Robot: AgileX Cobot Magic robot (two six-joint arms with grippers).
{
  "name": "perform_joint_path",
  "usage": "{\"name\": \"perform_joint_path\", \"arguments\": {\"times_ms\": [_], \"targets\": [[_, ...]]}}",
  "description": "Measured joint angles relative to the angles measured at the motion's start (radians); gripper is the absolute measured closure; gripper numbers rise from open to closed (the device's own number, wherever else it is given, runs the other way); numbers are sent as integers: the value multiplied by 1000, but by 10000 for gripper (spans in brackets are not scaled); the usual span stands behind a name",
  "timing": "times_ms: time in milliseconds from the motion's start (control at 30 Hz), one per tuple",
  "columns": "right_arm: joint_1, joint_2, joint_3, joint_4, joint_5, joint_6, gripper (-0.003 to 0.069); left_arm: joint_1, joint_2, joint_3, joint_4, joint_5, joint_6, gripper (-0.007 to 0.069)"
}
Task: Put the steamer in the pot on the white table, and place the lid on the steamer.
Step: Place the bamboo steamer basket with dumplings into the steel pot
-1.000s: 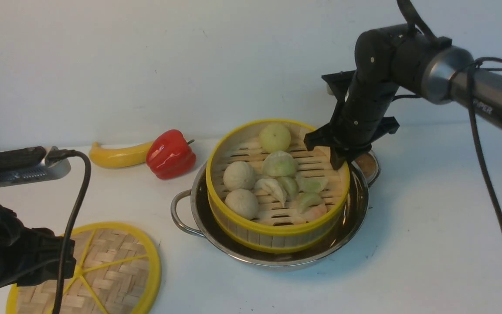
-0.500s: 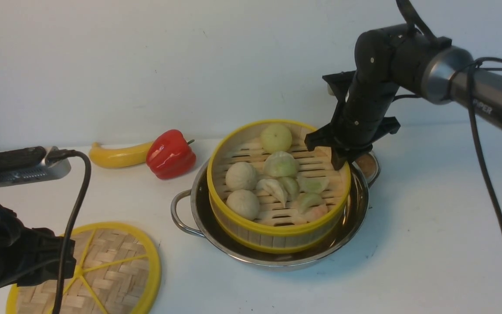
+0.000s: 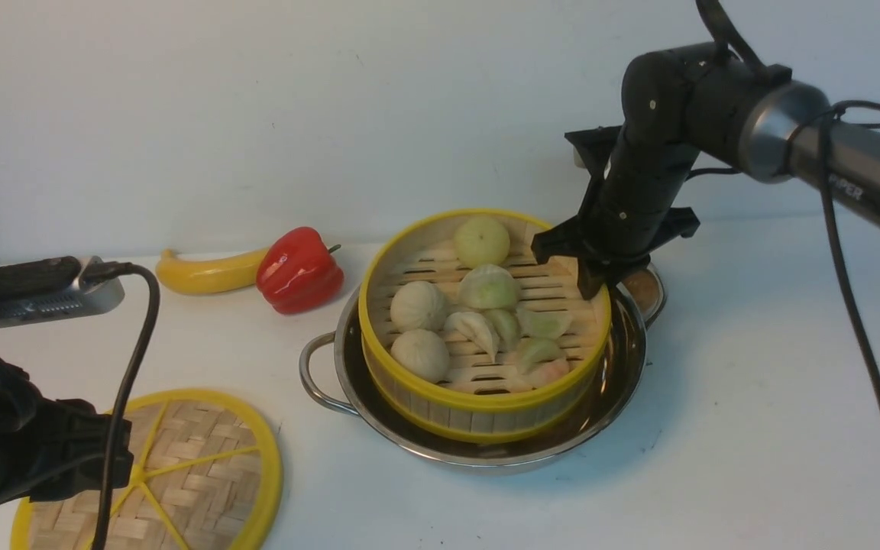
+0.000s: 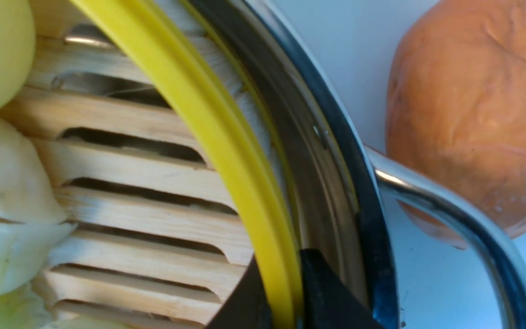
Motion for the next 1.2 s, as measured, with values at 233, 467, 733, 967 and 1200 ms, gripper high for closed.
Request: {"name": "perform_joint_path", "arguments": {"times_ms": [233, 467, 733, 967, 1200], "targets": [[0, 0, 0, 0, 1, 0, 606, 0, 0, 0, 0, 0, 0, 383], [0, 0, 0, 0, 1, 0, 606, 0, 0, 0, 0, 0, 0, 383], [0, 0, 8, -4, -3, 1, 606, 0, 0, 0, 0, 0, 0, 383], [0, 0, 79, -13, -18, 4, 606, 0, 0, 0, 0, 0, 0, 383], [3, -3, 79, -22, -20, 4, 606, 0, 0, 0, 0, 0, 0, 383]]}}
